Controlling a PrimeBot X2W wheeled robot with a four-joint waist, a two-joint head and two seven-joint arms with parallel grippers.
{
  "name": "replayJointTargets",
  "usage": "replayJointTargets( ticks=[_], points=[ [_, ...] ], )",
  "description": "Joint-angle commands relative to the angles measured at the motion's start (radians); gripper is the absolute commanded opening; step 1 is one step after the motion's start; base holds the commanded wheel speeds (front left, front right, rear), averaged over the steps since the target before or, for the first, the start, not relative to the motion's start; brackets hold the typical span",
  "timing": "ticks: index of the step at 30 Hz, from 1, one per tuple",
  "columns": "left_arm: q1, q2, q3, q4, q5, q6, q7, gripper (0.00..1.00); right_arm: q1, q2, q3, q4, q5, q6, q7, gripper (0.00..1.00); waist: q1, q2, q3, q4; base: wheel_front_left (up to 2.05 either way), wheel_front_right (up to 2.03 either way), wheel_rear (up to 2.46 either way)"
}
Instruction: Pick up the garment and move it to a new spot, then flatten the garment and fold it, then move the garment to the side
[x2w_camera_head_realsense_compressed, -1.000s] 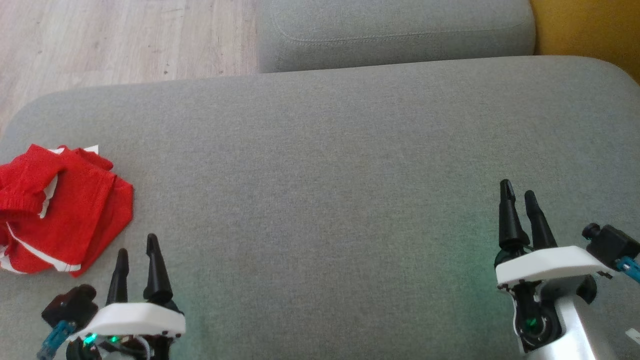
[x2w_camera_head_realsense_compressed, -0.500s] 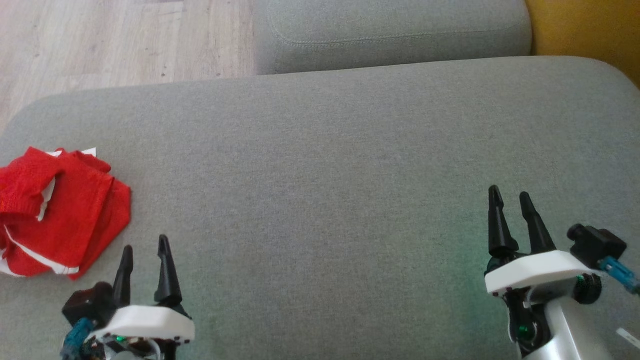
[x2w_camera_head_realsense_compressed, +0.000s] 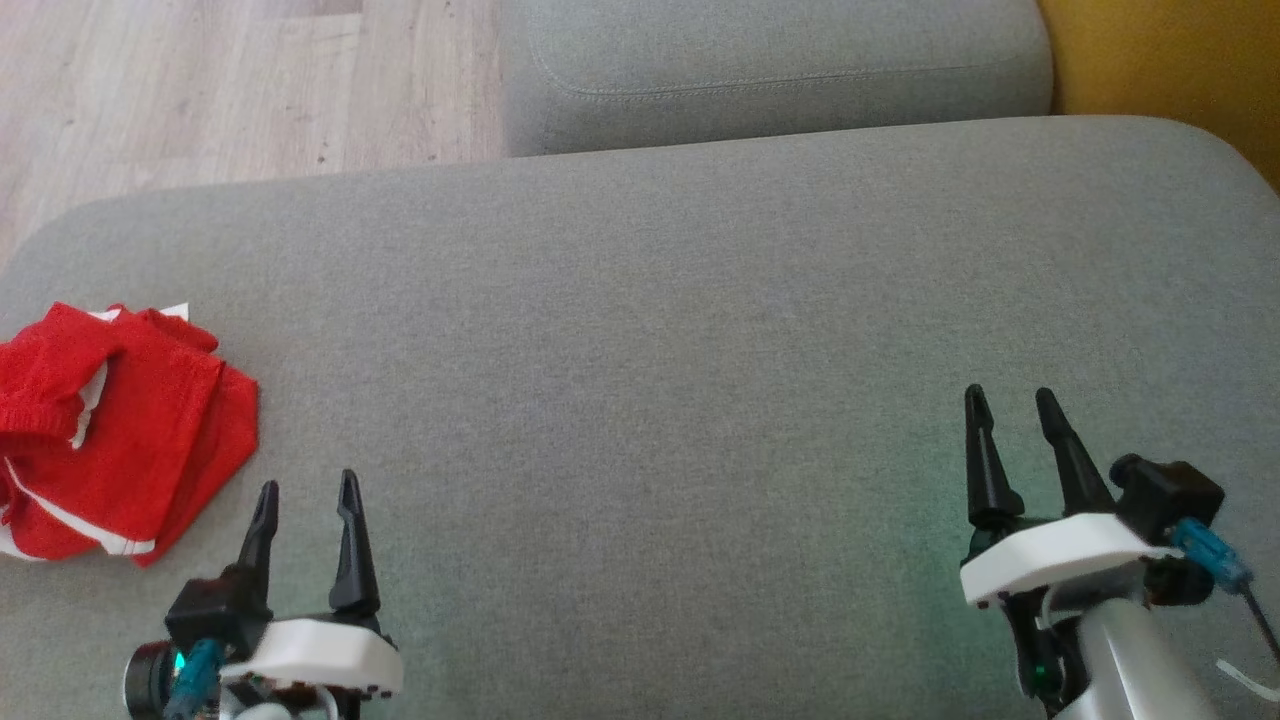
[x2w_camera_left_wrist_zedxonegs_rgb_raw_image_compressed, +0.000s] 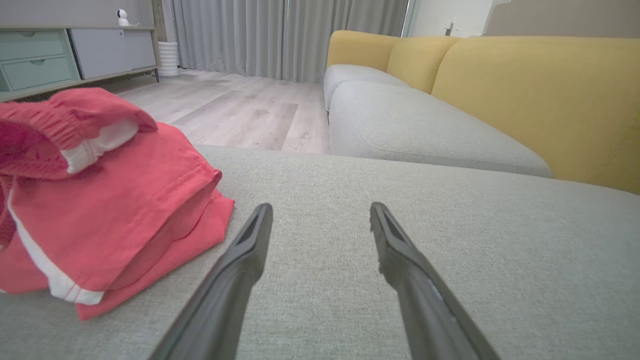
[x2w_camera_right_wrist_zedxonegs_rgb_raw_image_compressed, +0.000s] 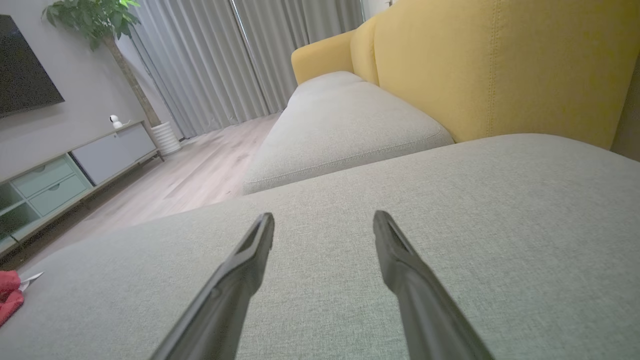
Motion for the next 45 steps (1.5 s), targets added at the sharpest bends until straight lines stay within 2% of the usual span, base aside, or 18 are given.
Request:
replayJointTargets(
  ticks=[1,19,37,45],
  points=[
    [-0.029,0.018,0.030,-0.031,0.024,0.009,-0.013,1.00,-0.056,-0.003,0.021,-0.027,-0.024,0.004,-0.013,1.00,0.0000,0.0000,0.000,0.000,0.00,0.00,0.00],
    [-0.030,0.001,0.070,0.020,0.238,0.022,-0.068,1.00,-0.087,-0.003,0.022,0.029,-0.216,0.004,-0.068,1.00,0.0000,0.0000,-0.011,-0.003,0.00,0.00,0.00],
    [-0.029,-0.027,0.135,0.034,0.230,0.010,-0.068,1.00,-0.072,-0.003,0.012,0.002,-0.182,0.004,-0.068,1.00,0.0000,0.0000,-0.007,-0.006,0.00,0.00,0.00],
    [-0.039,-0.036,0.143,0.039,0.232,0.007,-0.068,1.00,-0.074,-0.003,0.029,0.008,-0.180,0.004,-0.068,1.00,0.0000,0.0000,0.008,0.036,0.00,0.00,0.00]
  ],
)
